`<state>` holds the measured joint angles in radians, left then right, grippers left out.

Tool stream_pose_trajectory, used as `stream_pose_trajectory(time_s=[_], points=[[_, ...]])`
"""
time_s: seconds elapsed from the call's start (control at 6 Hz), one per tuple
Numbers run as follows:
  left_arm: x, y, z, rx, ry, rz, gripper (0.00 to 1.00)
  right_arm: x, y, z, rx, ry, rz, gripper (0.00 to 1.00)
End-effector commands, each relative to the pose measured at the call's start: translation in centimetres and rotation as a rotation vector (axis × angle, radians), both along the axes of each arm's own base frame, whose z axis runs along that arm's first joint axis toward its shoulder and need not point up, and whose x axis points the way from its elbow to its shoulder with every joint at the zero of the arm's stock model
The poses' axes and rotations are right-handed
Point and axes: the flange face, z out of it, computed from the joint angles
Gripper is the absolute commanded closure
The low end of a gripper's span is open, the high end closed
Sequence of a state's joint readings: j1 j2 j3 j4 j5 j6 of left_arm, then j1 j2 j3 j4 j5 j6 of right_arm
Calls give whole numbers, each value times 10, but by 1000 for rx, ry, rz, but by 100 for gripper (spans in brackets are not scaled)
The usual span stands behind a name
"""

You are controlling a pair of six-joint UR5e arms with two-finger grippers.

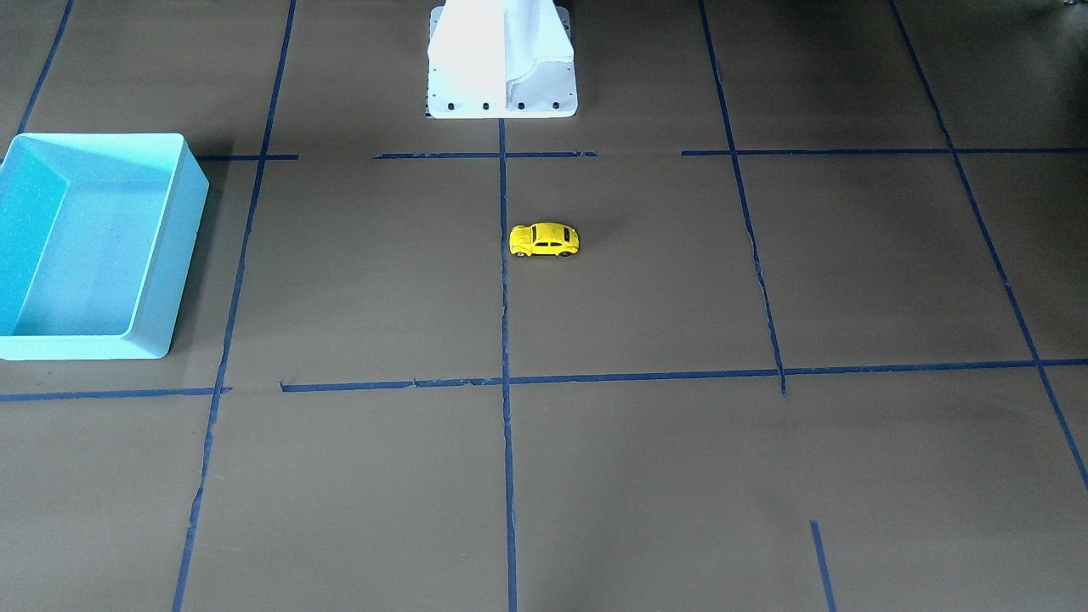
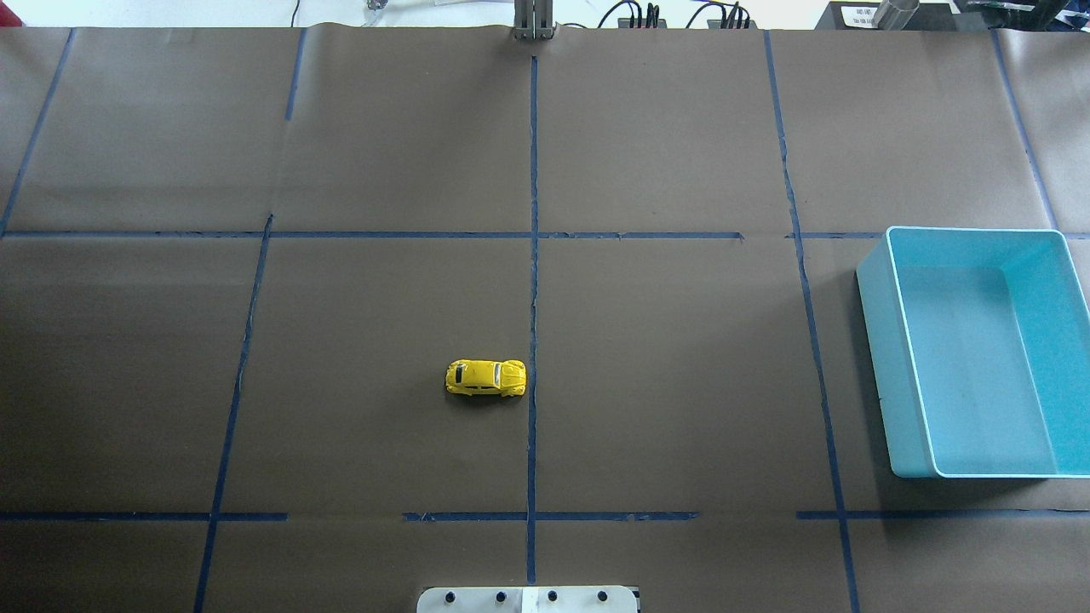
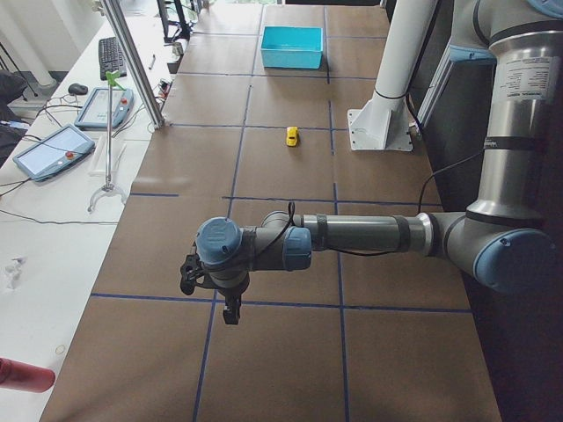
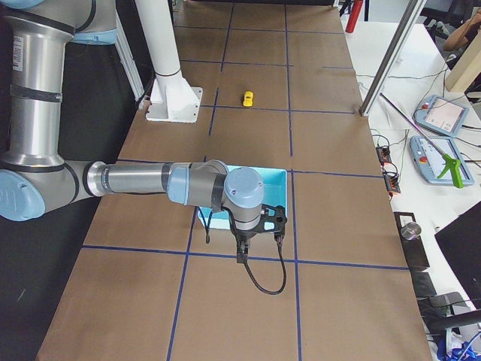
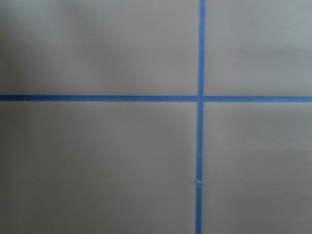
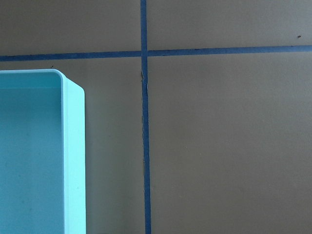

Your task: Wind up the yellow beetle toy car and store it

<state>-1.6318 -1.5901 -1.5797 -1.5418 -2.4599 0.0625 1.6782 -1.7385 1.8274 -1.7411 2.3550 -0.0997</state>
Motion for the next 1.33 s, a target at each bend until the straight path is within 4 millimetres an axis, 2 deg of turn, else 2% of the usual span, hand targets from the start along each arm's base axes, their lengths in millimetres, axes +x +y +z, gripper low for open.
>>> stream_pose_trajectory(time_s=[0.0, 0.33, 0.5, 0.67, 0.83, 1.0, 1.17], points=[[39, -14, -27, 39, 89, 67, 0, -6, -6, -5, 11, 0, -17, 0], [180, -72, -138, -5, 96, 141, 0, -16, -14, -10, 23, -1, -41, 0], [230, -82, -172, 56, 89, 216, 0, -18, -14, -10, 23, -1, -44, 0], [281, -86, -225, 166, 62, 282, 0, -18, -14, -10, 23, -1, -44, 0], [354, -68, -273, 274, 40, 382, 0, -22, -15, -11, 25, -5, -53, 0], [403, -60, -319, 369, 22, 431, 0, -23, -14, -9, 18, -6, -54, 0], [426, -55, -351, 417, 43, 463, 0, -23, -15, -10, 18, -6, -55, 0]])
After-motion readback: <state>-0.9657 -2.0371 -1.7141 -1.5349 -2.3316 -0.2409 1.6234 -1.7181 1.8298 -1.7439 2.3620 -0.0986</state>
